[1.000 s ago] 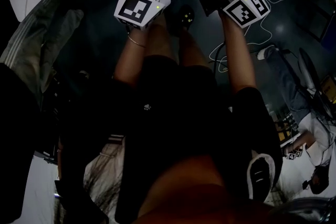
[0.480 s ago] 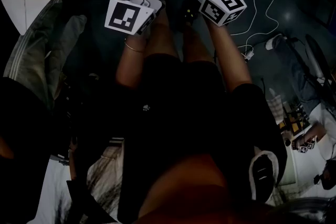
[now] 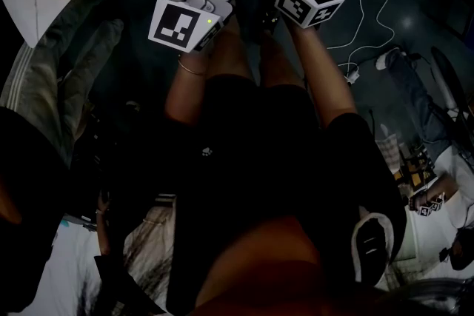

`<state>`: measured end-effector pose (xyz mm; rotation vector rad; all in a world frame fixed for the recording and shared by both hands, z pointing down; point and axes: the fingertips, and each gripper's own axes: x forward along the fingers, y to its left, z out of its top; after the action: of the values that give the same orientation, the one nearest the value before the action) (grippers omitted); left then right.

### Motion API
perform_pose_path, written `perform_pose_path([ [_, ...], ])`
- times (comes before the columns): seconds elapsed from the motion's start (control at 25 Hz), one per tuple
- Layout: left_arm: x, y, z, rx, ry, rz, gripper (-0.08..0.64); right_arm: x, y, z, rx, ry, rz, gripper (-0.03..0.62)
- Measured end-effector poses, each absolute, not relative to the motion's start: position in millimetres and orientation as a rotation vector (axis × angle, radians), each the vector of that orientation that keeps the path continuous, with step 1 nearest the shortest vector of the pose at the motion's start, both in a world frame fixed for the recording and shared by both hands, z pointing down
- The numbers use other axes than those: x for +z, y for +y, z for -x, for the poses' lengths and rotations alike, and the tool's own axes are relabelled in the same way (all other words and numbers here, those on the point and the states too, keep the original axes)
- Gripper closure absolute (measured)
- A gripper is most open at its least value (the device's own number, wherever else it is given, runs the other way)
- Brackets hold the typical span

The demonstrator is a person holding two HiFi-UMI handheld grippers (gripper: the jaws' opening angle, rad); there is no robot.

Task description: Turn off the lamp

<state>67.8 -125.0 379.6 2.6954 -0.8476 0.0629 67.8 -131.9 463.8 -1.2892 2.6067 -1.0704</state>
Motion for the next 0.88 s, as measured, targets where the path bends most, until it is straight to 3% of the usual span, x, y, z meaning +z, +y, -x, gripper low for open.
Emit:
perform_pose_path([
  [0.16,382,-124,-62,0.087,-0.856,-2.718,0.541,466,-129,-61,-1.119,2.618,1.251,0.524],
  [0.88,403,-91,-38,0.197,-0.762,-2.796,0.535,463,-108,-65,-1.315,2.420,1.081,0.528],
])
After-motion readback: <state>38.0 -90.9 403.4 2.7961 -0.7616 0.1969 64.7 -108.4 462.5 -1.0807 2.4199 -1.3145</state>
